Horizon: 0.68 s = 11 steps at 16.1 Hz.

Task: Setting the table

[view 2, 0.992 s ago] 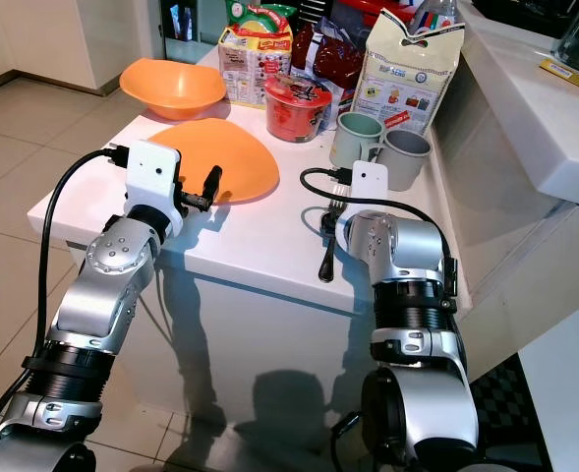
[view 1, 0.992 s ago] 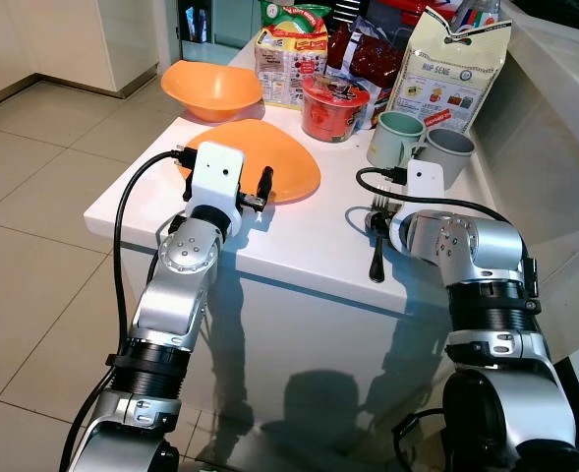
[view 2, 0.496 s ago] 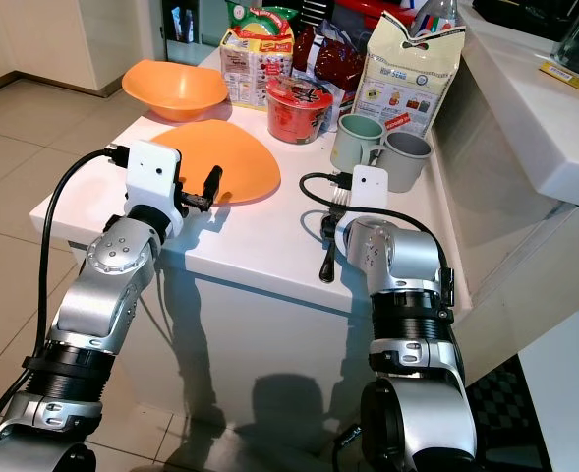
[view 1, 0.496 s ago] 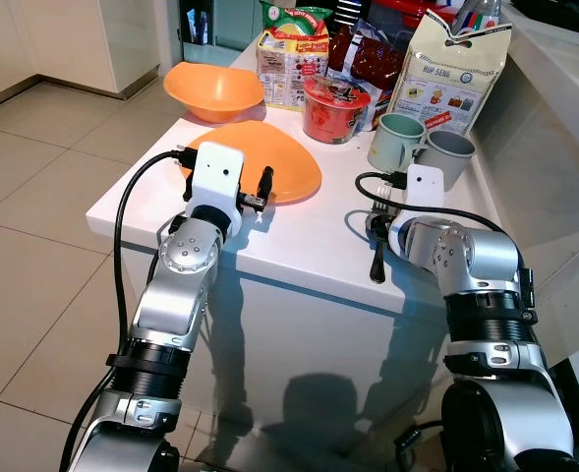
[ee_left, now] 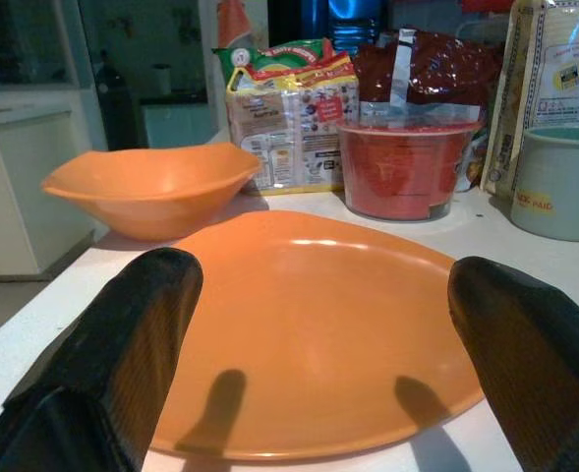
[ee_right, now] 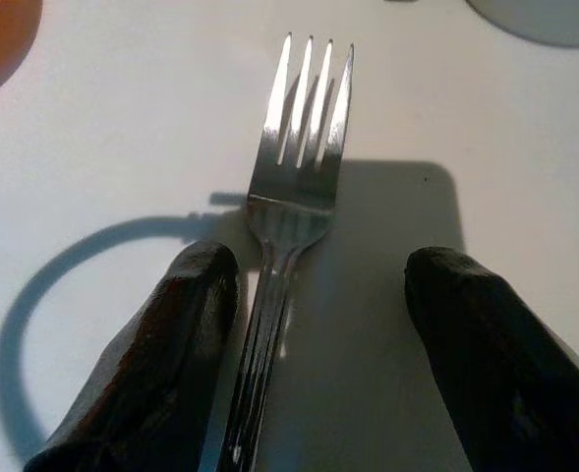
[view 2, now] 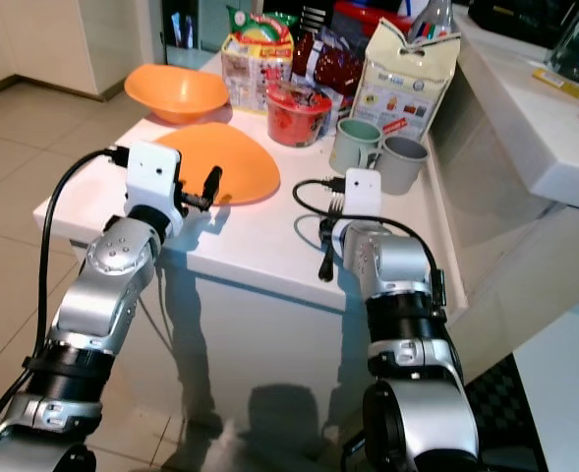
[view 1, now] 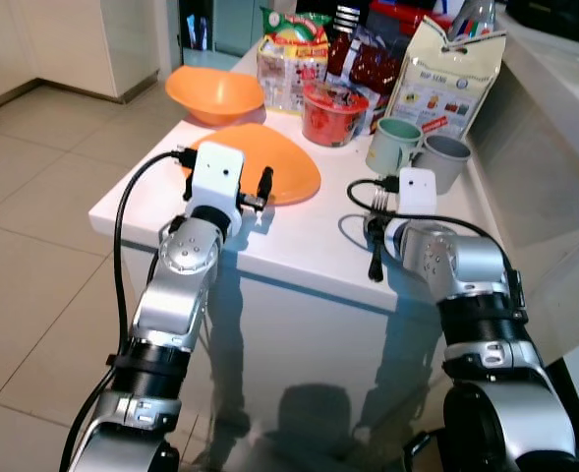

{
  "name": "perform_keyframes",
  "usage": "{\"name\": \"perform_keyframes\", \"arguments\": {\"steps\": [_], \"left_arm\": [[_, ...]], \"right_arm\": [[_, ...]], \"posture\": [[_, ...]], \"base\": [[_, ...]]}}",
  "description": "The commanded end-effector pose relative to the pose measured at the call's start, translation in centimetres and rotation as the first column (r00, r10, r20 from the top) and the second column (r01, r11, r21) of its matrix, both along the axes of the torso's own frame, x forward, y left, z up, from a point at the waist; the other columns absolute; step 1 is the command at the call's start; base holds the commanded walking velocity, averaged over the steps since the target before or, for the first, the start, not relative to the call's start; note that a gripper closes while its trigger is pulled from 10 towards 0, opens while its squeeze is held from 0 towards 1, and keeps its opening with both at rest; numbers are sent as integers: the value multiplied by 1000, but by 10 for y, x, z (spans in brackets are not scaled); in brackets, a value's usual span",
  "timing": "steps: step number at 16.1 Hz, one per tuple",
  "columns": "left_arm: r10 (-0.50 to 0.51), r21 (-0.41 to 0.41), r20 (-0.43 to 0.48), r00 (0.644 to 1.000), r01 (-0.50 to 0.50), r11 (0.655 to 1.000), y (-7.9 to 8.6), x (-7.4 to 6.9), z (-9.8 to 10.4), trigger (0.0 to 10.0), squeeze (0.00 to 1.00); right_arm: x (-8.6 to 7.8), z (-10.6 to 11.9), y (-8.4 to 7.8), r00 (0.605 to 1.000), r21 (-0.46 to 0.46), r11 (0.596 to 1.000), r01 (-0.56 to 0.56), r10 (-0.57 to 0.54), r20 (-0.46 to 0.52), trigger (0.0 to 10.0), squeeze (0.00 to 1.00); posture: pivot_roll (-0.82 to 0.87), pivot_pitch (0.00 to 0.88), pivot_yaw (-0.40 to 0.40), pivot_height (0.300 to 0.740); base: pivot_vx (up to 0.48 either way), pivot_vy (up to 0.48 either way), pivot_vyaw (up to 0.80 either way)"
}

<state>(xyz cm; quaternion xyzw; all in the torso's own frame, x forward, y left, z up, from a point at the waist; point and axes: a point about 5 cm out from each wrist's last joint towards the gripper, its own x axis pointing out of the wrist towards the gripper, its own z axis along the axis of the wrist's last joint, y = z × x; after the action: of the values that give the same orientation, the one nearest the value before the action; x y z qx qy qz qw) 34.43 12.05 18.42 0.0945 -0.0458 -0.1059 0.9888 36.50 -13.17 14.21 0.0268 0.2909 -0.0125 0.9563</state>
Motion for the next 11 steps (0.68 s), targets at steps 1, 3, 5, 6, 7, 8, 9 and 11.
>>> {"name": "perform_keyframes", "arguments": {"steps": [1,3,5,6,7,8,9,11], "left_arm": [[-12,4,-1,1000,12,1000,-4,-1,0,10000,0],[-14,6,-3,1000,15,1000,-5,-1,0,10000,0],[-15,6,-1,1000,15,1000,-5,-1,1,10000,0],[-15,6,-1,1000,15,1000,-5,-1,1,10000,0],[-16,7,-1,1000,16,1000,-5,-1,0,10000,0],[-17,7,-1,1000,17,1000,-5,-1,0,10000,0],[-18,8,-1,1000,18,1000,-6,-1,0,10000,0],[-16,8,1,1000,16,1000,-5,0,1,10000,0]], "right_arm": [[-7,-26,-5,994,-30,1000,5,-8,-105,10000,0],[-5,-27,-3,997,-52,999,-3,-1,-80,10000,0],[0,-26,-4,1000,-73,997,-2,0,-30,10000,0],[1,-24,-5,1000,-75,997,4,-5,-16,10000,0],[4,-22,-6,1000,-75,997,12,-12,1,10000,0],[6,-21,-7,1000,-81,996,20,-19,15,10000,0],[8,-20,-7,999,-90,996,22,-20,31,10000,0],[9,-21,-5,999,-86,996,8,-5,34,10000,0]], "posture": [[151,0,-138,740],[152,0,-136,740],[153,0,-138,740],[152,0,-136,740],[151,0,-137,740],[152,0,-139,740],[155,0,-140,740],[159,0,-142,740]], "base": [[0,0,0],[0,0,0],[0,0,0],[0,0,0],[0,0,0],[0,0,0],[0,0,0],[0,0,0]]}}
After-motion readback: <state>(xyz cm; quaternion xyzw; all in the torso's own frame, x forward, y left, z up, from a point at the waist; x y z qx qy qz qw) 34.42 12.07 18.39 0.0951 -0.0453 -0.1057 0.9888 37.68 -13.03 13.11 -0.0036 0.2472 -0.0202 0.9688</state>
